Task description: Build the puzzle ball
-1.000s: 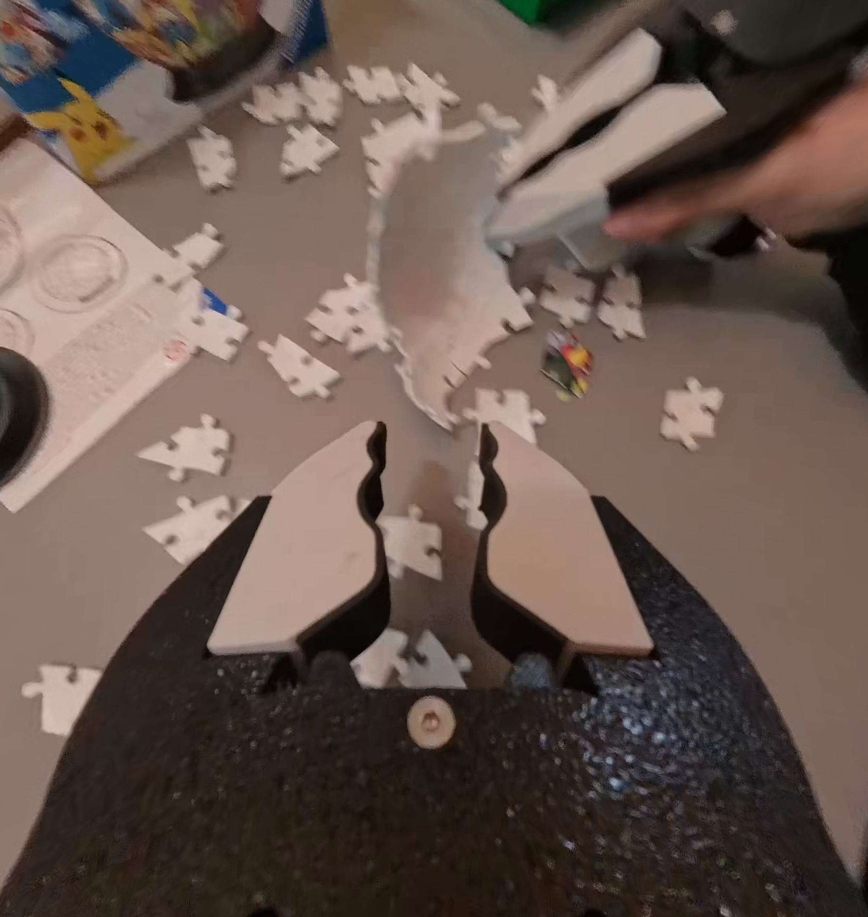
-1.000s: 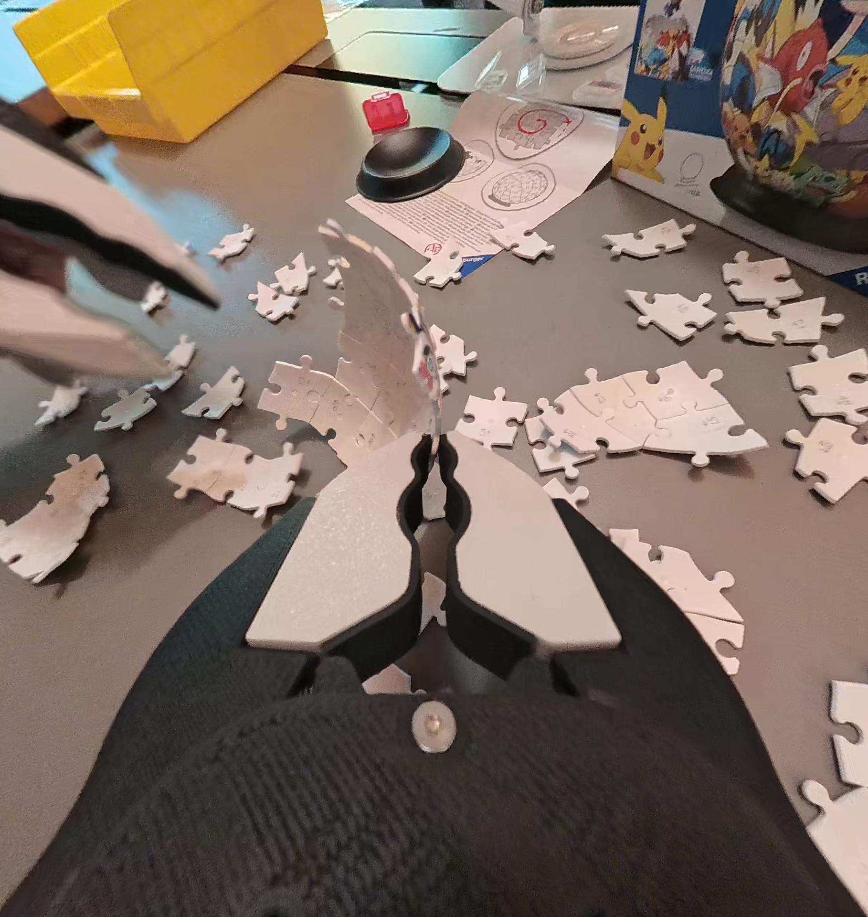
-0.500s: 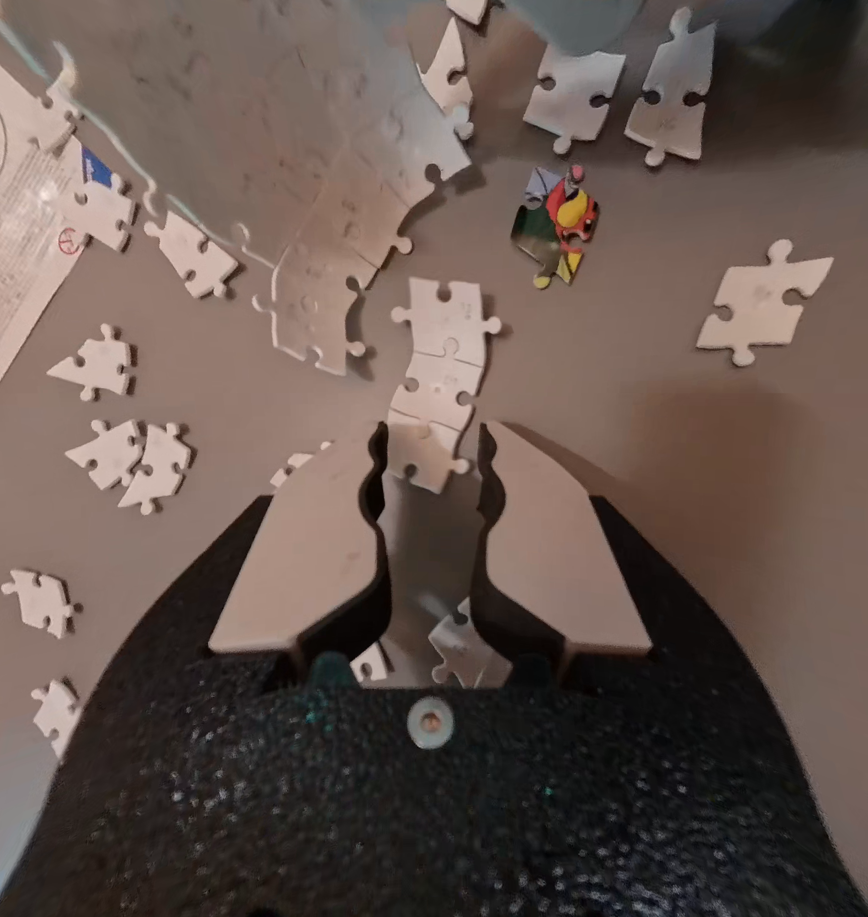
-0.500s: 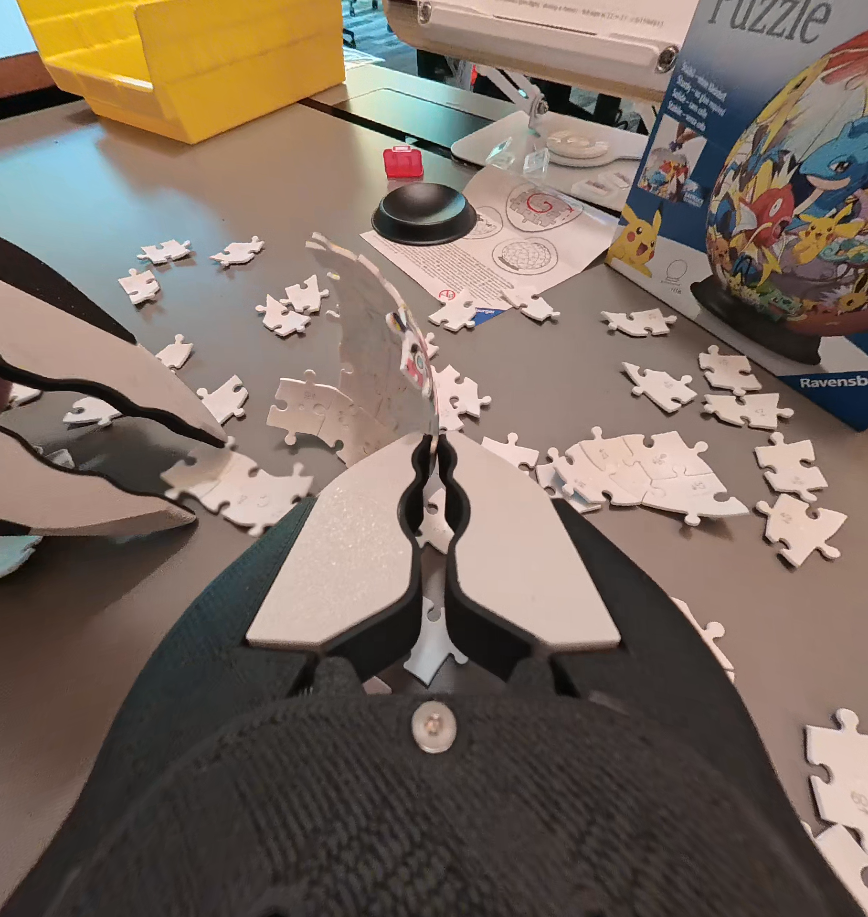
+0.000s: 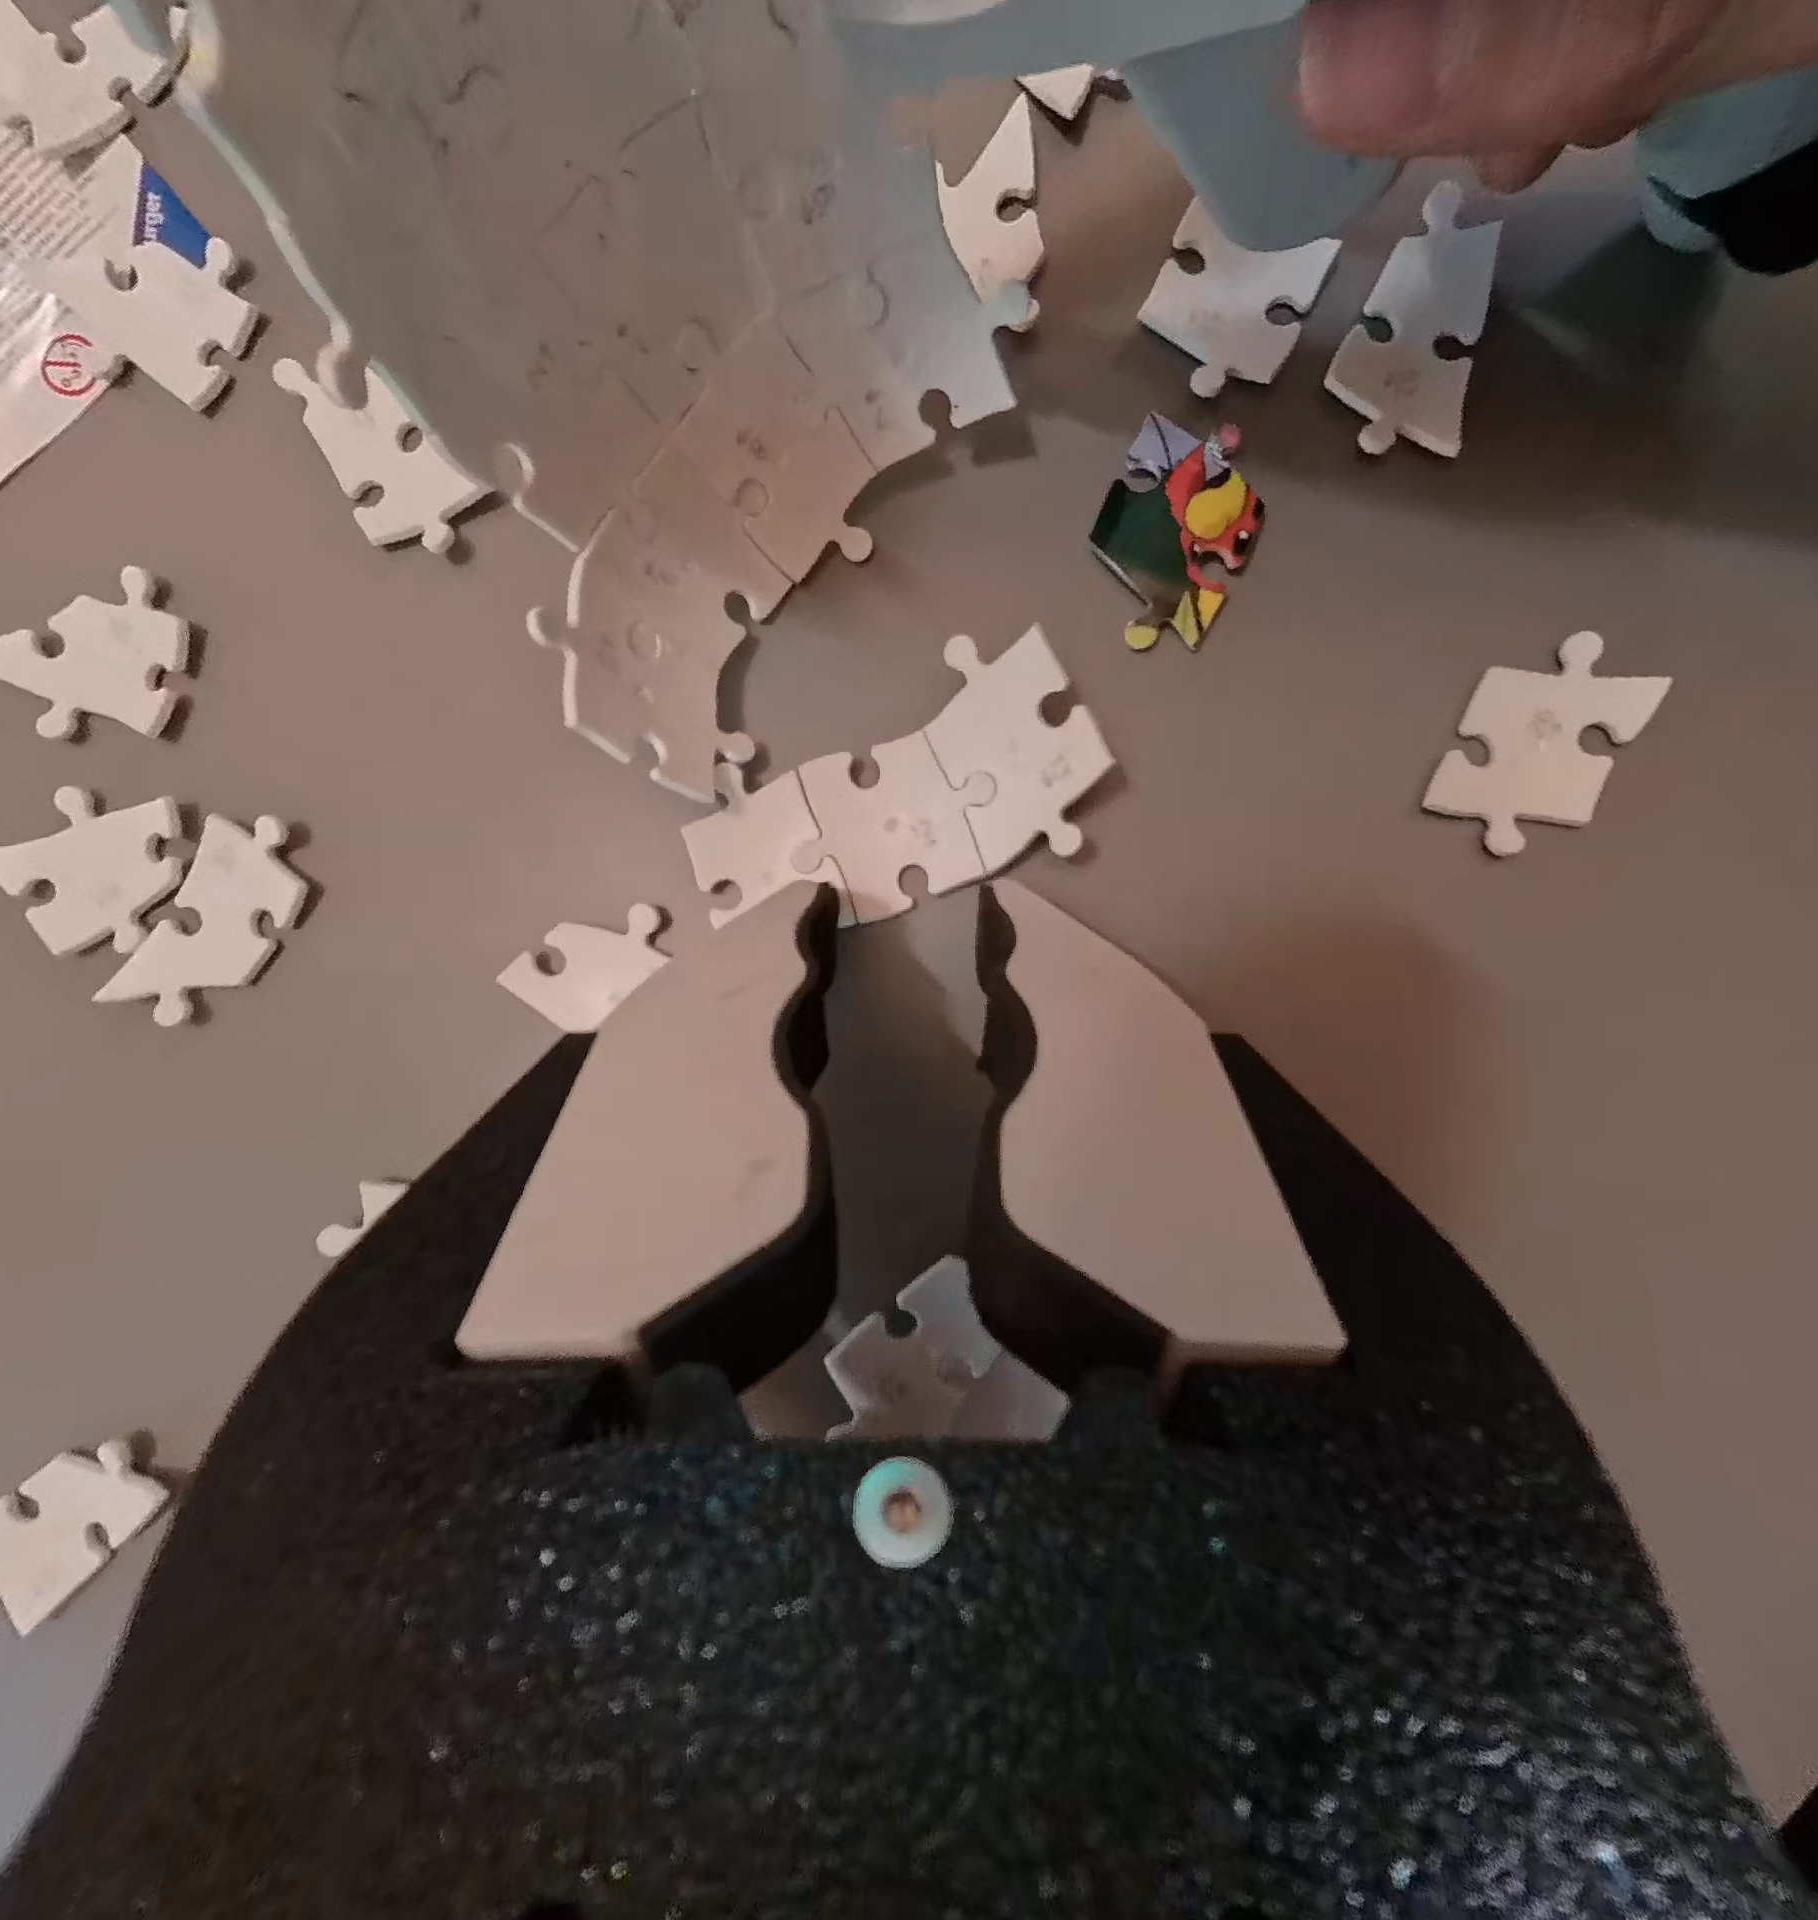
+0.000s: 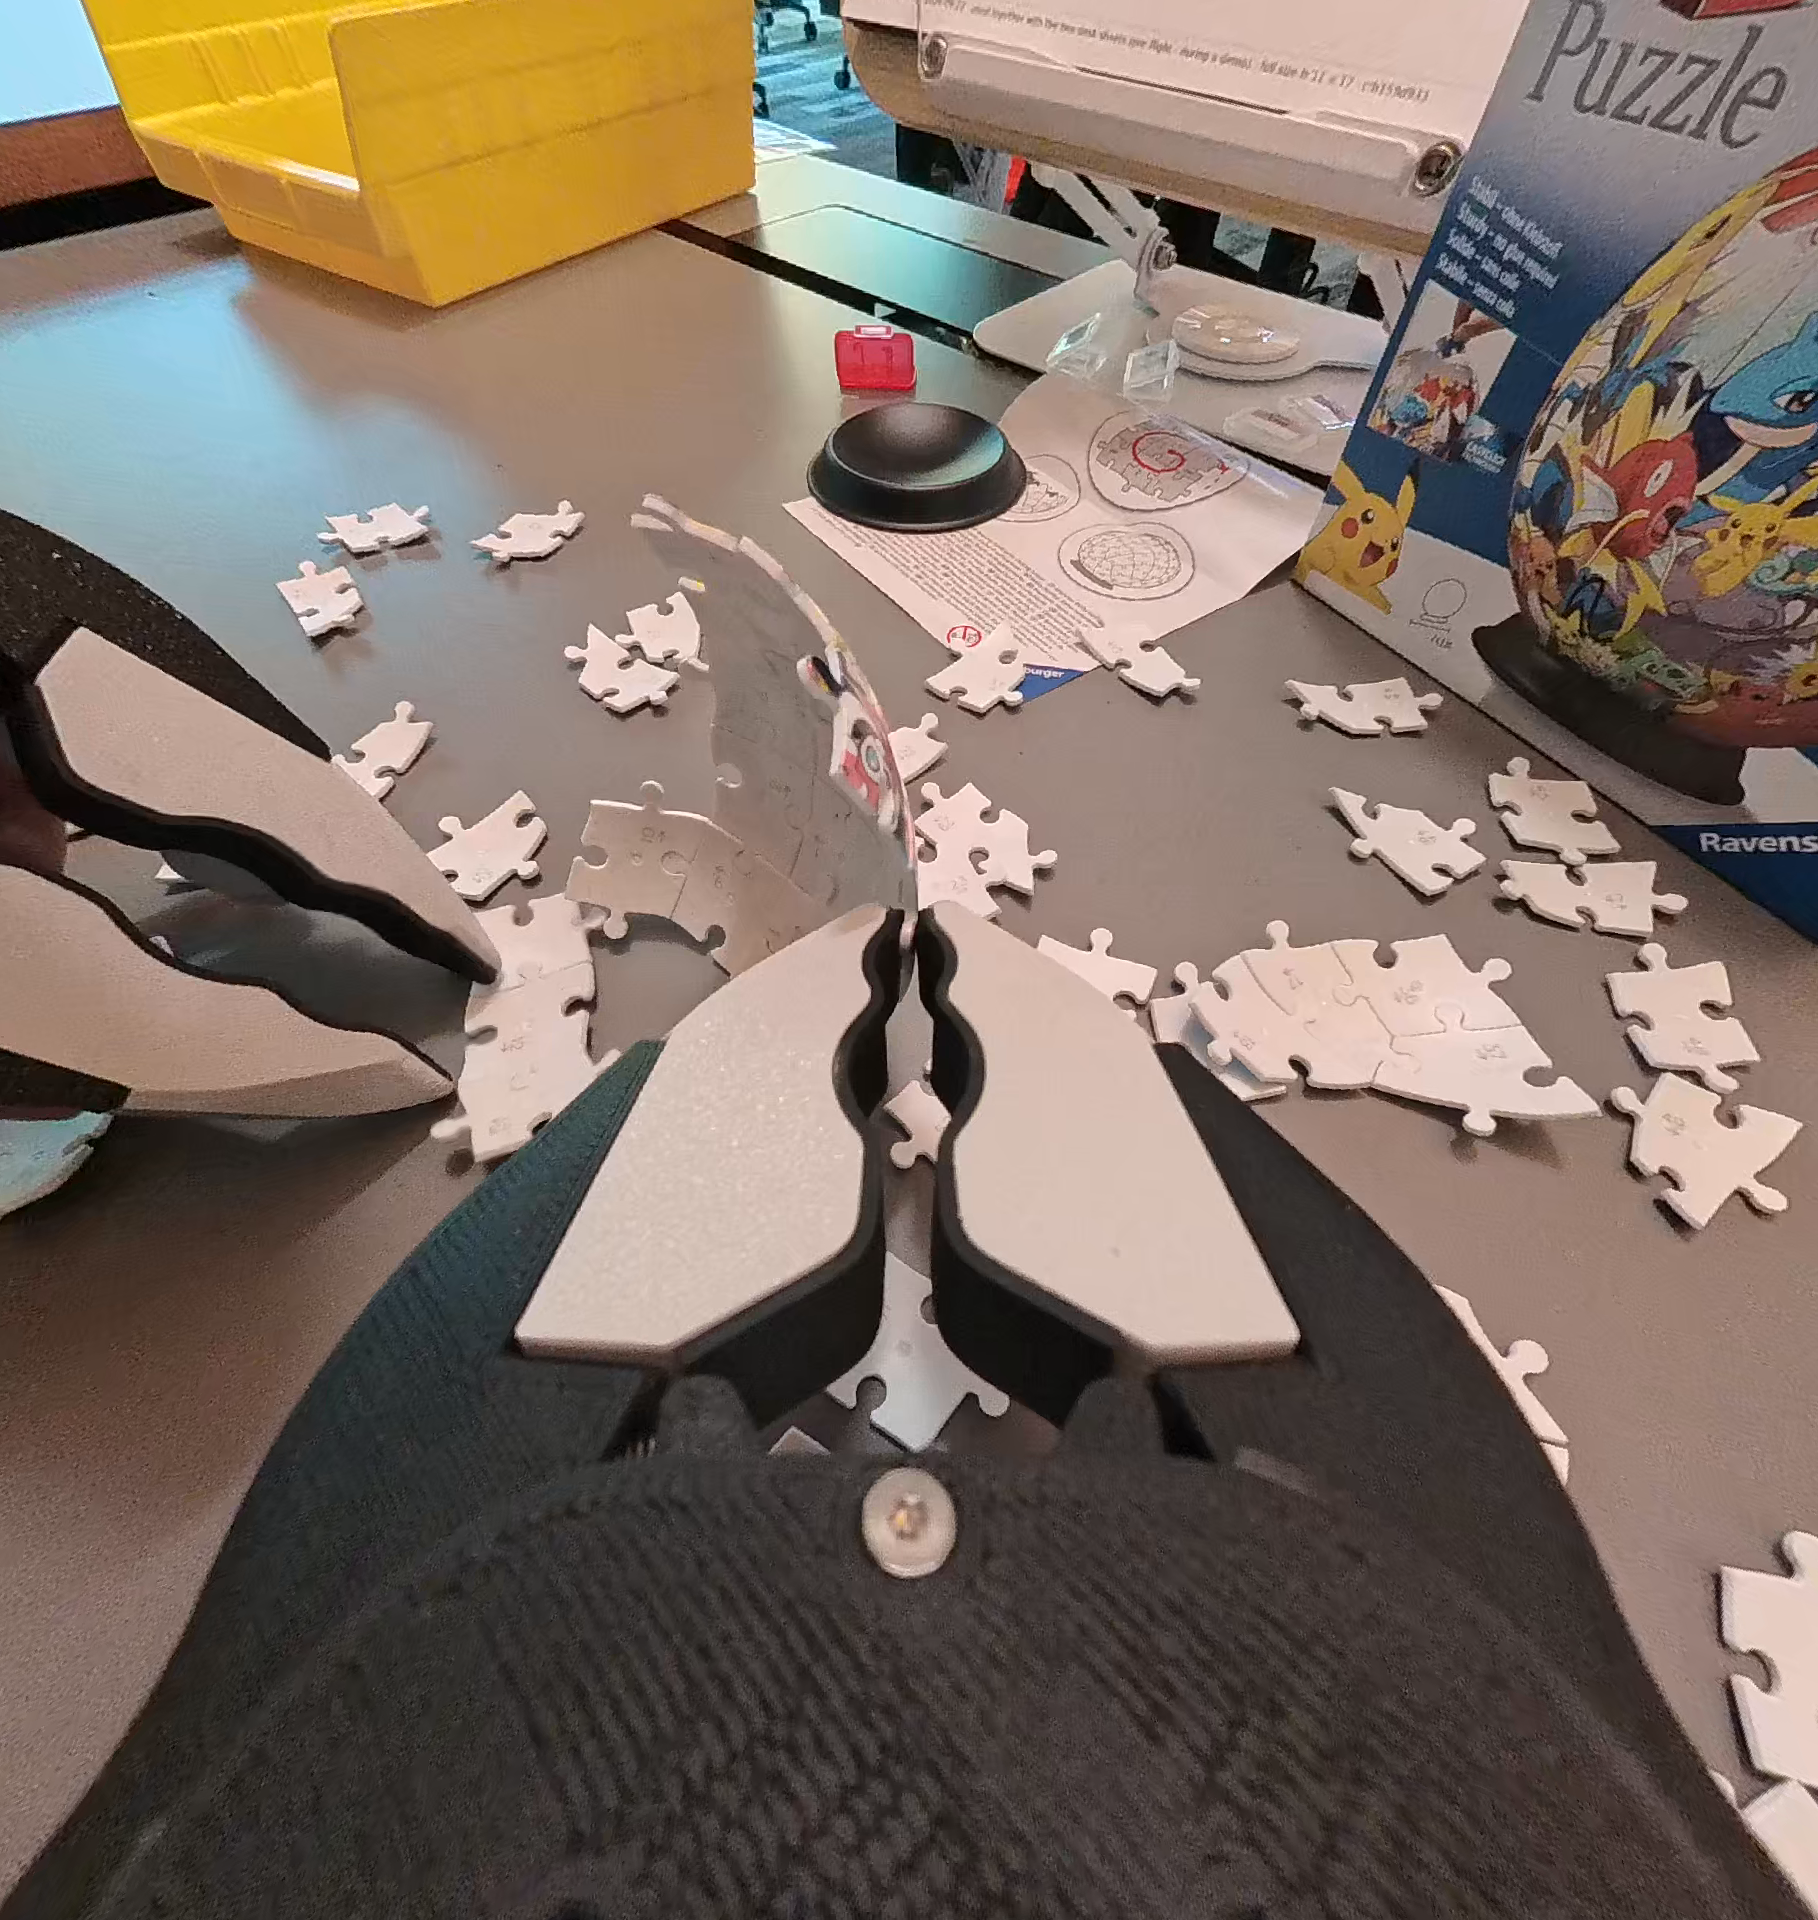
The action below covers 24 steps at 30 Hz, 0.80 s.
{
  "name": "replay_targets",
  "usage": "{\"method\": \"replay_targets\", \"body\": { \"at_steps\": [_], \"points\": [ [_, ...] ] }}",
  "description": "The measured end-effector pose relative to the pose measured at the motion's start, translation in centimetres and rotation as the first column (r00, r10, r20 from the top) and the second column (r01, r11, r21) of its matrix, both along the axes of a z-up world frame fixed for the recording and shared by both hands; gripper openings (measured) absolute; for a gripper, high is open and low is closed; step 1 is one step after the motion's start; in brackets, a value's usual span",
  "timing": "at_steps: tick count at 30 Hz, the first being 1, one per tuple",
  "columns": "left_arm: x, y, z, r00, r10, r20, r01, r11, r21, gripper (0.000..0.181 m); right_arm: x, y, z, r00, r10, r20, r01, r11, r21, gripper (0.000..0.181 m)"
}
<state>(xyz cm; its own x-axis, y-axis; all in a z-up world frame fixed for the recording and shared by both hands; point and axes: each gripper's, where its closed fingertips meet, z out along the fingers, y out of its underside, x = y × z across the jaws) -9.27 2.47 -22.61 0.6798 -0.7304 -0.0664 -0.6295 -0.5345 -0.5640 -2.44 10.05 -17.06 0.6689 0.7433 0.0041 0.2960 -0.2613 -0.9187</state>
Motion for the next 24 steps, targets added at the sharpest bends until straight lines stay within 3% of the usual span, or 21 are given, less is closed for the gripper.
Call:
{"method": "replay_targets", "body": {
  "at_steps": [1,4,9,18,24],
  "points": [
    [-0.3,0.1,0.1,1.0,0.018,-0.009,-0.018,1.0,0.004,0.029,0.0,0.0,0.0,1.0,0.001,-0.001,-0.001,1.0,0.0,0.003],
    [-0.8,0.6,0.9,0.996,0.082,0.024,-0.083,0.996,0.03,0.036,0.0,-0.1,0.0,1.0,0.004,-0.002,-0.004,1.0,0.002,0.003],
    [-1.6,0.8,0.0,0.981,0.186,0.047,-0.182,0.98,-0.075,0.059,-0.1,-0.1,0.0,1.0,0.008,-0.002,-0.008,1.0,0.001,0.003],
    [-2.0,1.4,0.0,0.987,0.158,-0.022,-0.158,0.987,0.002,0.018,-0.1,-0.1,0.1,1.0,0.013,-0.002,-0.013,1.0,0.0,0.003],
    [-2.0,1.2,0.0,0.989,0.144,-0.025,-0.143,0.989,0.032,0.017,-0.1,-0.1,0.0,1.0,0.01,0.001,-0.01,1.0,0.001,0.003]
  ]
}}
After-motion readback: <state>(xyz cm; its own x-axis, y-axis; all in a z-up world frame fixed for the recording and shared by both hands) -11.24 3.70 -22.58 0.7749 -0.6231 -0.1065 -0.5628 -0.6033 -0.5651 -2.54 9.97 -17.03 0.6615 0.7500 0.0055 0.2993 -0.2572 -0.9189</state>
